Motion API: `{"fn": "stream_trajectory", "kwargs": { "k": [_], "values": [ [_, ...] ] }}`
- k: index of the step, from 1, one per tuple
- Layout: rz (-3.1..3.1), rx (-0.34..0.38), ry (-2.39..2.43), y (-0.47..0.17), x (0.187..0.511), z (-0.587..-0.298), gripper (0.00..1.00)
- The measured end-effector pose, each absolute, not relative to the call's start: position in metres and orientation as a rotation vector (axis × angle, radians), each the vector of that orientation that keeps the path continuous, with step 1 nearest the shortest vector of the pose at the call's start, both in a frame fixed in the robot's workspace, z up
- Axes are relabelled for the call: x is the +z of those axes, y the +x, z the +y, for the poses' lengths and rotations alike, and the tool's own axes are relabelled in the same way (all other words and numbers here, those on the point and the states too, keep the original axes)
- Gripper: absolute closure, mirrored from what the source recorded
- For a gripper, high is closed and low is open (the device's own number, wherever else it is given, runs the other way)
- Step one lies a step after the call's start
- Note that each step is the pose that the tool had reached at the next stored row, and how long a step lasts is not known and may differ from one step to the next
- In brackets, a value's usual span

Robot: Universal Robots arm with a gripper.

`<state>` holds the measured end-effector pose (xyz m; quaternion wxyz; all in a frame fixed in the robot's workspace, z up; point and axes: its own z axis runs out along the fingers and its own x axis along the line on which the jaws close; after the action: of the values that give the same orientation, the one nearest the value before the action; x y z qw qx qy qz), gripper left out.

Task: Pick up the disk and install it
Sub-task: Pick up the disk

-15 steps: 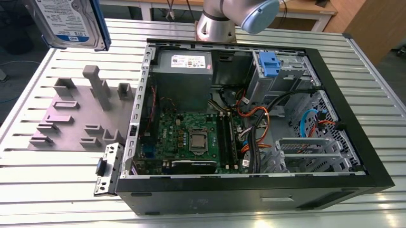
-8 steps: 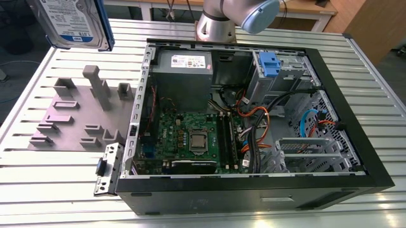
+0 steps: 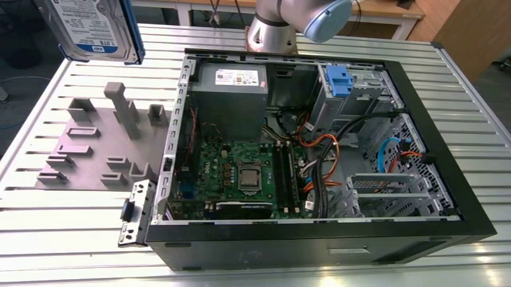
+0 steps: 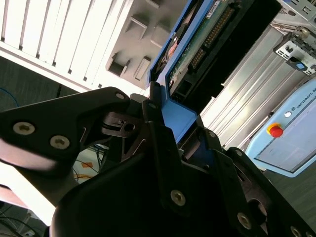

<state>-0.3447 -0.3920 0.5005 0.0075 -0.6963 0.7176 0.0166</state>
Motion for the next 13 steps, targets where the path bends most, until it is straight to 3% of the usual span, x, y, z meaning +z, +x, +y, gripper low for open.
{"fn": "stream_trajectory", "kwargs": {
  "k": [13],
  "values": [
    [2.244, 0.052, -2.177, -0.3370, 0.5006, -0.3944, 0.64]
  ]
}}
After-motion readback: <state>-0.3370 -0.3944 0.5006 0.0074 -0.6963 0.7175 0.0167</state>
